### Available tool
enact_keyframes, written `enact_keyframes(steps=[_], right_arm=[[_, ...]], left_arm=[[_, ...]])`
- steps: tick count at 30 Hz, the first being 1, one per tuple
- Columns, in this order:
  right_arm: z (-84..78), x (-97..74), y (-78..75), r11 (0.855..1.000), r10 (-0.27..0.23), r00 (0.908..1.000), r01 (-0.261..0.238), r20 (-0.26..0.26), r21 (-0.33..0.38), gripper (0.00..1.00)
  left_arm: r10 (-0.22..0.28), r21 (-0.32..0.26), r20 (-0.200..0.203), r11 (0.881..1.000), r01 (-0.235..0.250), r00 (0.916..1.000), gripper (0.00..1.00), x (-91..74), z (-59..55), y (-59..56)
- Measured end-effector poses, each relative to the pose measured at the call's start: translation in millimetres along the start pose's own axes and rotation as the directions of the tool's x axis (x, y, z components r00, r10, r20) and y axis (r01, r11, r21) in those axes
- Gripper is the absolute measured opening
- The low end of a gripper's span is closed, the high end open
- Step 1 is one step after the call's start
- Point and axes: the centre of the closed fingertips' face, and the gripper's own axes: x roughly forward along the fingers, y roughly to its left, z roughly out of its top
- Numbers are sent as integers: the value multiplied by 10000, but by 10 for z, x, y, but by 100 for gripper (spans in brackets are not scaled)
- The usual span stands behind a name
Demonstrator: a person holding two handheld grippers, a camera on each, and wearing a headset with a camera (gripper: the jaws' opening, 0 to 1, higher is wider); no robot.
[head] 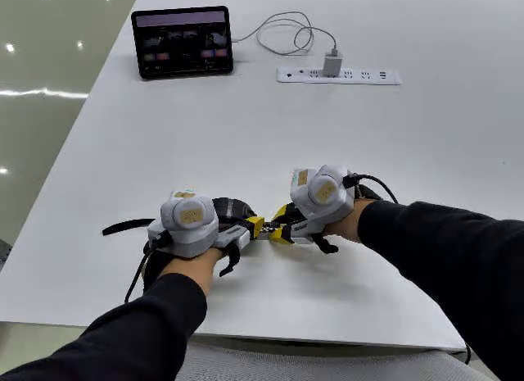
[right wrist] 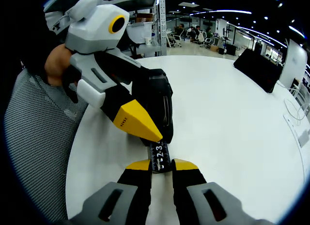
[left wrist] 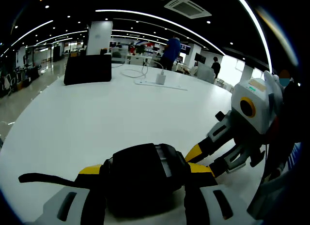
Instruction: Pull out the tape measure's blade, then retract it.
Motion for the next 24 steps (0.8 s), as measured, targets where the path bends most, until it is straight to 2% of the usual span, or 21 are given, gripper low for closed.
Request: enact_keyframes(steps=[3, 13, 24], right_arm=[[12, 13, -3, 9999, -12, 10000, 12, 46, 112, 12], [49, 60, 13, 9996, -124, 9999, 125, 18, -239, 12], [90, 103, 11, 9998, -118, 9999, 119, 49, -176, 12]], left_arm=[[0, -4, 6, 10000, 0, 10000, 62, 0, 0, 0], [-22, -18, -2, 10000, 22, 10000, 62, 0, 3, 2], [-34, -38, 11, 10000, 34, 10000, 62, -3, 6, 1]])
